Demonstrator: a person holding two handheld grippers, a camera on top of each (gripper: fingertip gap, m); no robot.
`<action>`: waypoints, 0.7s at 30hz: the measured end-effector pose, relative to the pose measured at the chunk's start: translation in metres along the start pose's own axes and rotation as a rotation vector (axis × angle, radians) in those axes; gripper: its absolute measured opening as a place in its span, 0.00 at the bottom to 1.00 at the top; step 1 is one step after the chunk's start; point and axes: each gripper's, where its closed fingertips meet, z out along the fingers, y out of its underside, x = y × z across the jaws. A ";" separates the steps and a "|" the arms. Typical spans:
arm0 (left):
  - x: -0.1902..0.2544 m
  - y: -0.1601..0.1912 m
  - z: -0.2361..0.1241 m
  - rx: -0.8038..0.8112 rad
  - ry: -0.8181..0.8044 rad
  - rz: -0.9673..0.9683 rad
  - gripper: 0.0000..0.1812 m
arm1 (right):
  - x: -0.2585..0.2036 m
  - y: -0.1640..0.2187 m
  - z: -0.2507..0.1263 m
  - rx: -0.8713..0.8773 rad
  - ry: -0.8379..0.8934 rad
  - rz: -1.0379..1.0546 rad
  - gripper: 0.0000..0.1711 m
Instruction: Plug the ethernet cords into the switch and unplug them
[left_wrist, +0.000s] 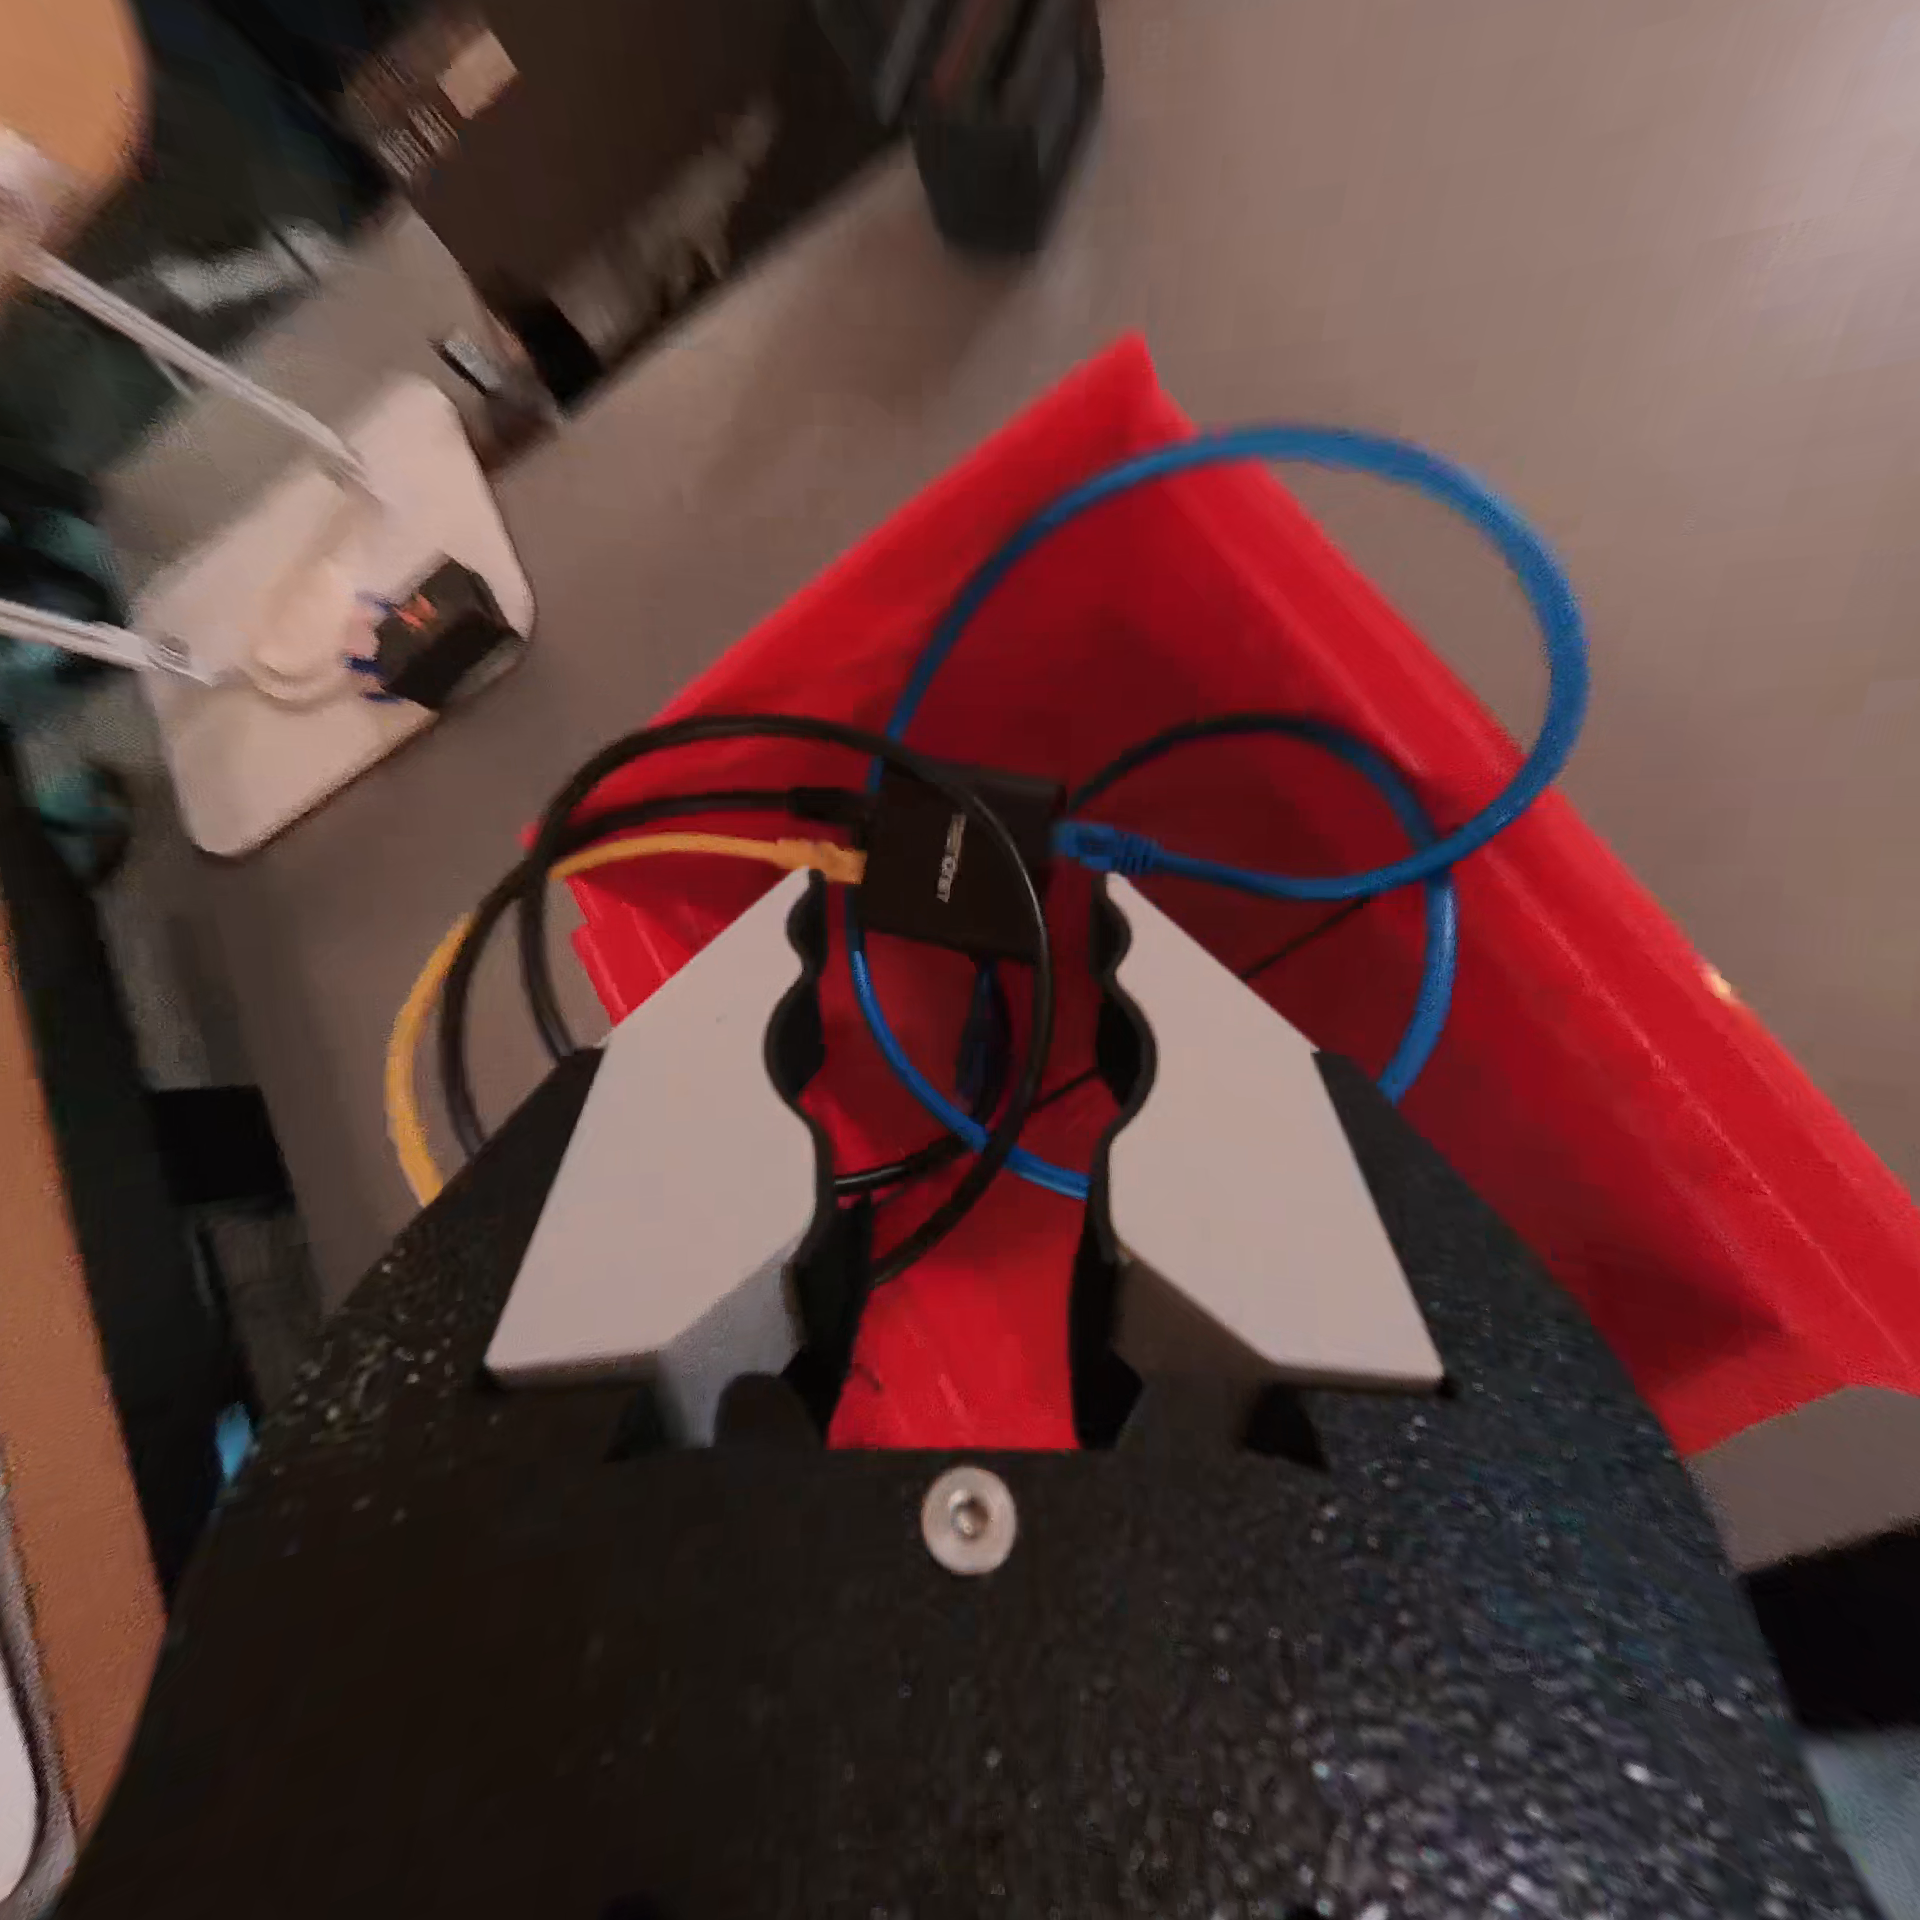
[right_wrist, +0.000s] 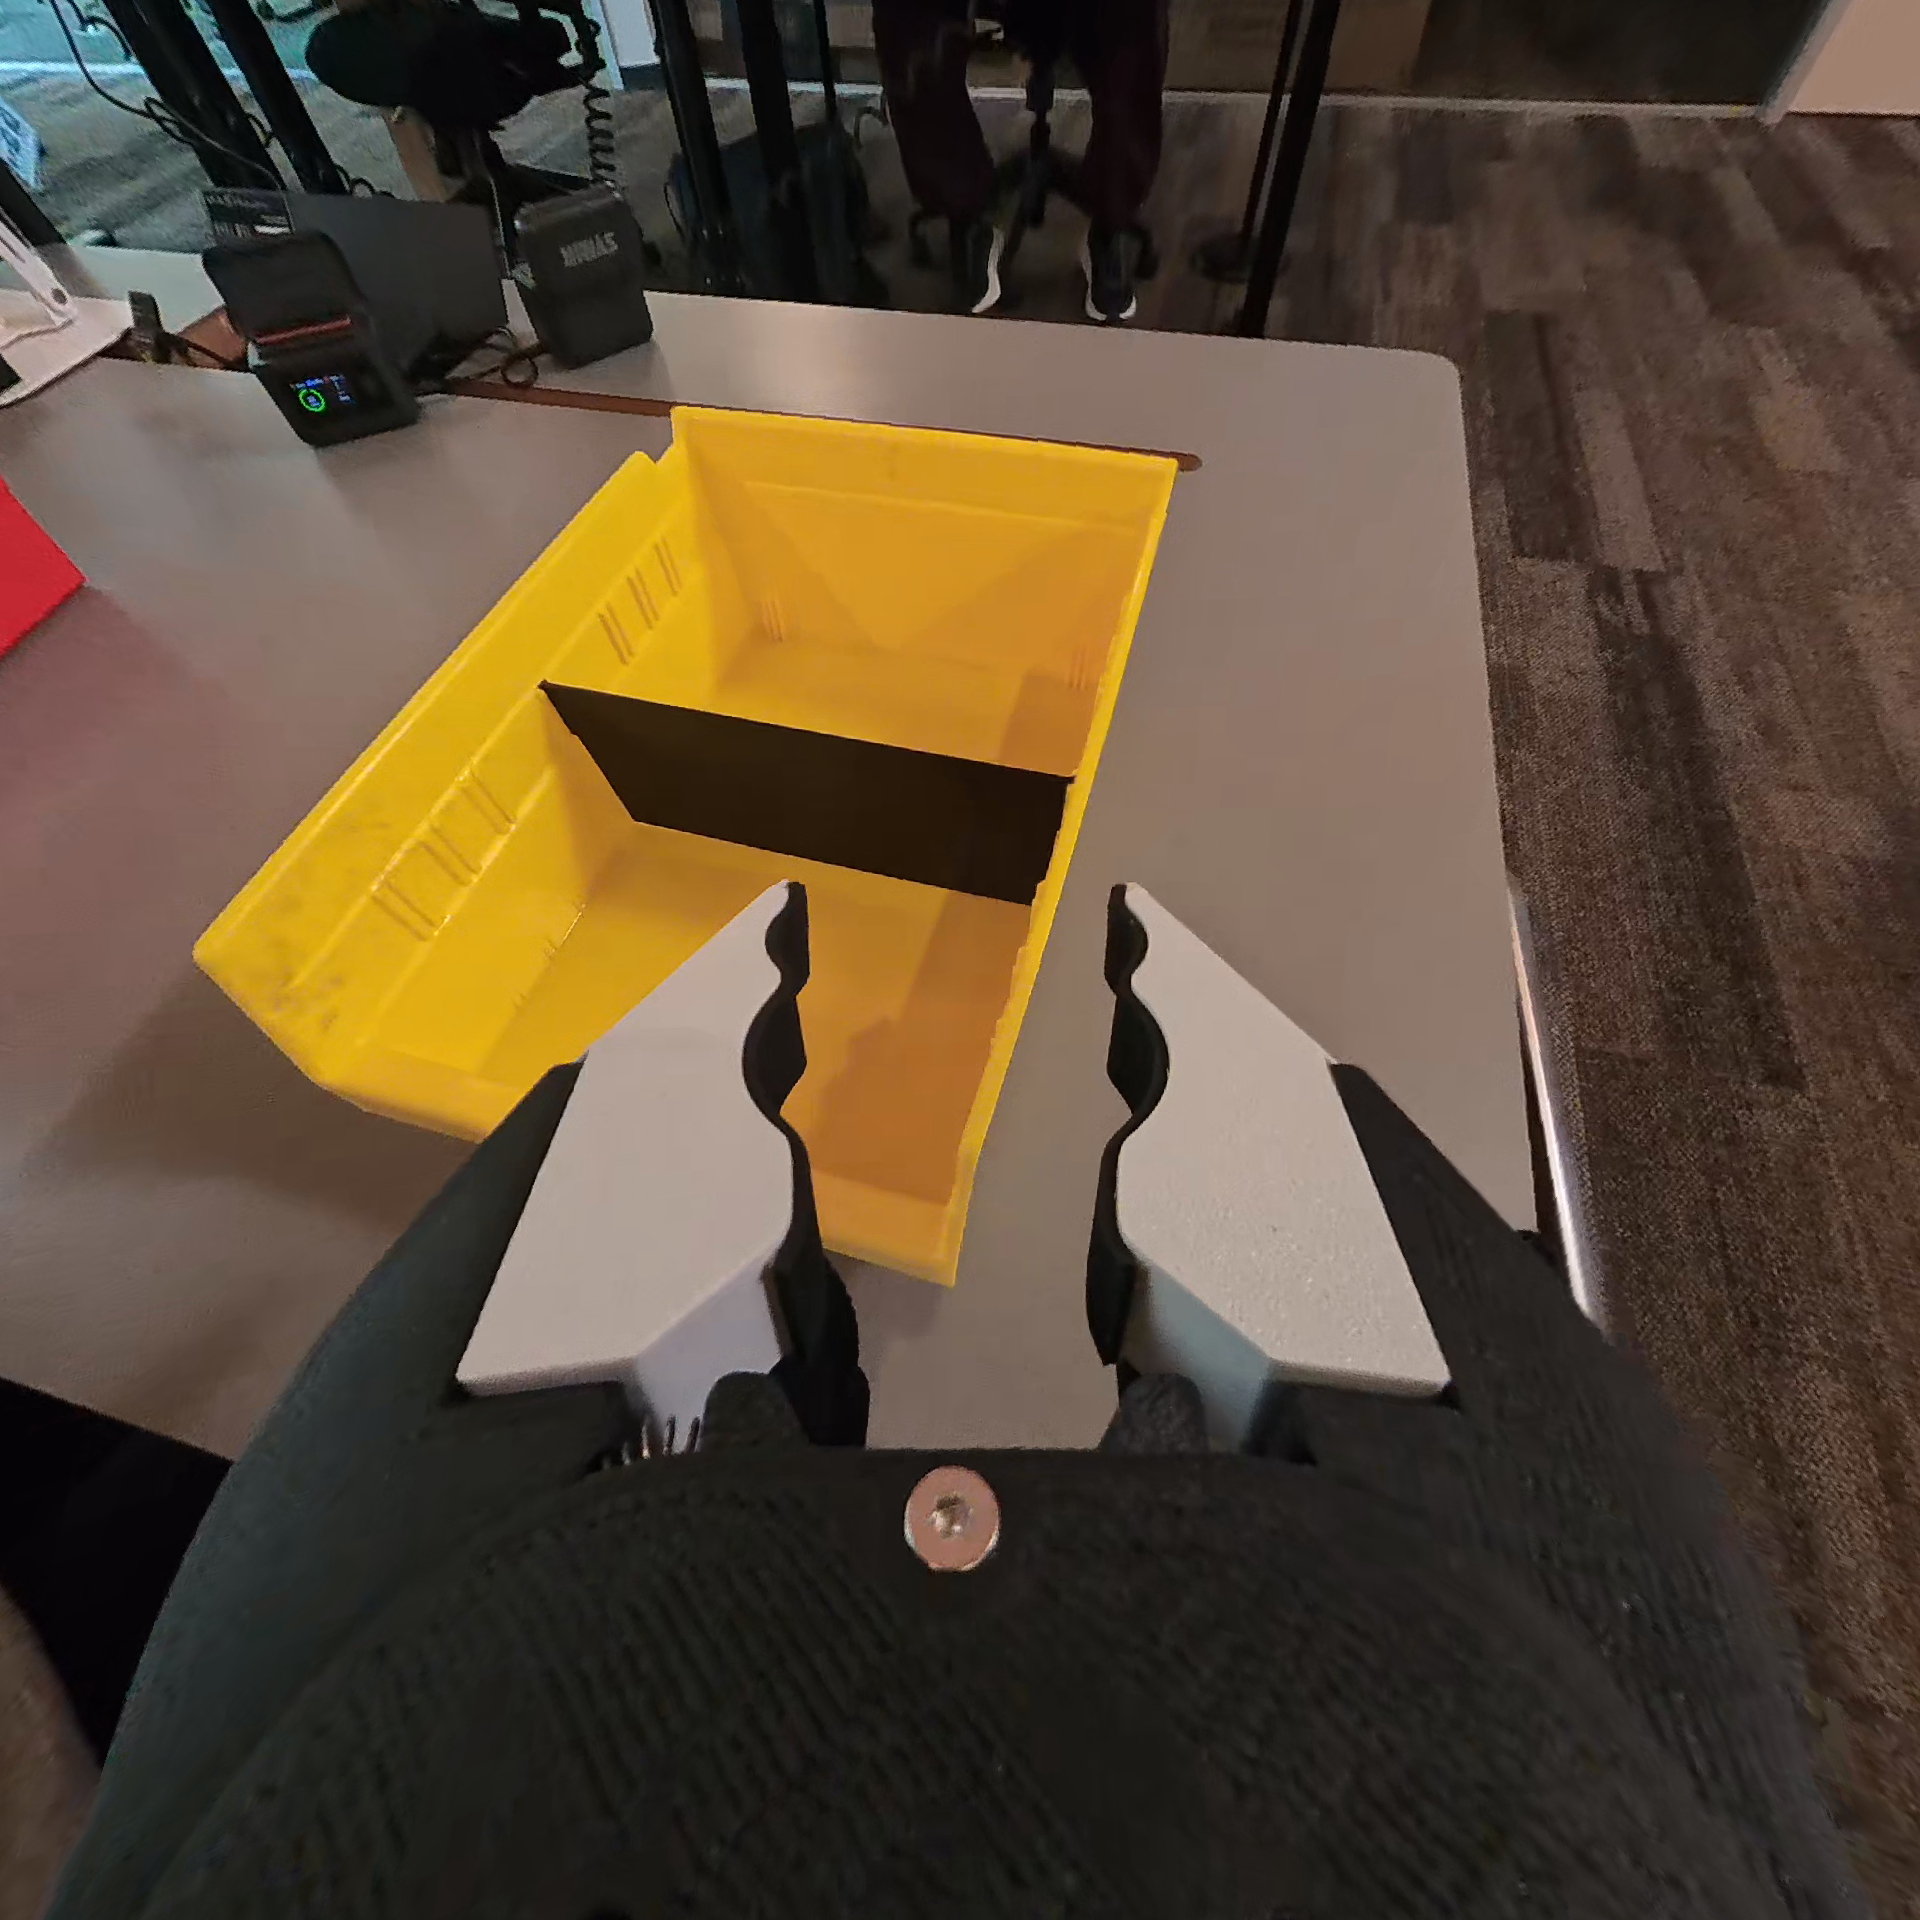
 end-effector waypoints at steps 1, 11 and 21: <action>0.002 0.006 0.010 -0.073 0.046 -0.018 0.29 | 0.001 0.001 0.001 -0.003 -0.001 0.009 0.33; -0.016 0.029 0.067 -0.358 0.017 -0.383 0.51 | 0.003 0.009 0.008 -0.027 -0.010 0.031 0.32; 0.008 0.048 0.102 -0.480 0.181 -0.801 0.54 | -0.009 0.013 0.019 -0.055 -0.040 0.011 0.32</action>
